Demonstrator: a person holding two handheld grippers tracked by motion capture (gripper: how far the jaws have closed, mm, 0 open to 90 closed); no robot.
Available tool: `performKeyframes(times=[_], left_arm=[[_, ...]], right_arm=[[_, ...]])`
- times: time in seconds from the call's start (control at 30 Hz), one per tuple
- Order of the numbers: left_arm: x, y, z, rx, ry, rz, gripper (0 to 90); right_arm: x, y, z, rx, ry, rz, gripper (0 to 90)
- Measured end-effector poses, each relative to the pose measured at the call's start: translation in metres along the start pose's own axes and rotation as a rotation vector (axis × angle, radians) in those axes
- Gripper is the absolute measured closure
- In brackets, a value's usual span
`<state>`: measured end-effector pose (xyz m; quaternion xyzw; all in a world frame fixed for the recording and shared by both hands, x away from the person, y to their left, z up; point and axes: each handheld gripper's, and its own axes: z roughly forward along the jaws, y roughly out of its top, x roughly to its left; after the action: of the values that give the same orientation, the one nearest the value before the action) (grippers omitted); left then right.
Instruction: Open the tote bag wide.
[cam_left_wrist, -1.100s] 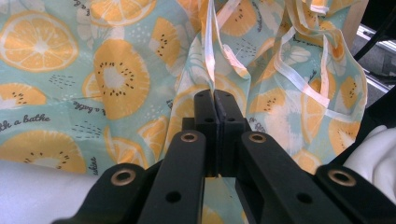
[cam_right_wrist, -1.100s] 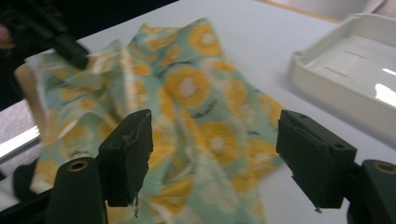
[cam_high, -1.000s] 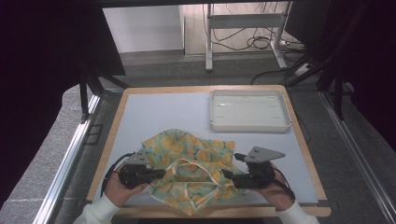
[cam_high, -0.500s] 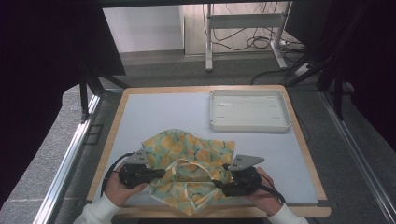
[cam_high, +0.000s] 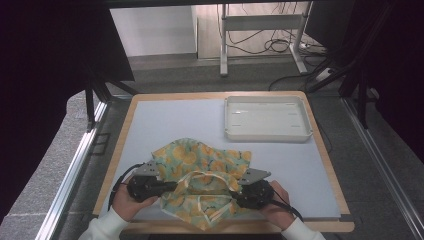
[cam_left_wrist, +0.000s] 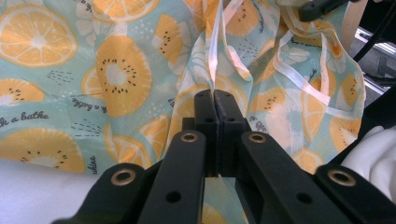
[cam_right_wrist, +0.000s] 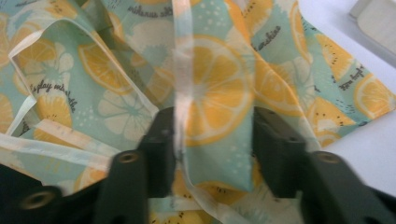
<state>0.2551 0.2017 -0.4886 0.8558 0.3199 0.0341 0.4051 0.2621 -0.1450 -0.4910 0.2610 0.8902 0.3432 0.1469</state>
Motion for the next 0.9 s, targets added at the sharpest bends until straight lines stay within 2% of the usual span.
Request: performKeyframes(times=[0.03, 0.1, 0.4, 0.57, 0.9], left_arm=[[0.000, 0.000, 0.000, 0.001, -0.001, 0.000, 90.0], [0.000, 0.000, 0.000, 0.002, -0.001, 0.000, 90.0], [0.000, 0.000, -0.002, -0.005, 0.002, -0.001, 90.0], [0.000, 0.000, -0.004, -0.014, 0.008, 0.002, 90.0], [-0.001, 0.001, -0.008, -0.040, 0.014, 0.005, 90.0]], right_arm=[[-0.001, 0.000, -0.001, -0.012, 0.004, 0.004, 64.3], [-0.002, 0.000, -0.003, -0.027, 0.012, 0.009, 69.6], [-0.008, 0.002, -0.015, -0.097, 0.054, 0.039, 83.5], [-0.009, 0.004, -0.020, -0.125, 0.077, 0.047, 84.9], [-0.014, 0.007, -0.026, -0.165, 0.085, 0.059, 85.2]])
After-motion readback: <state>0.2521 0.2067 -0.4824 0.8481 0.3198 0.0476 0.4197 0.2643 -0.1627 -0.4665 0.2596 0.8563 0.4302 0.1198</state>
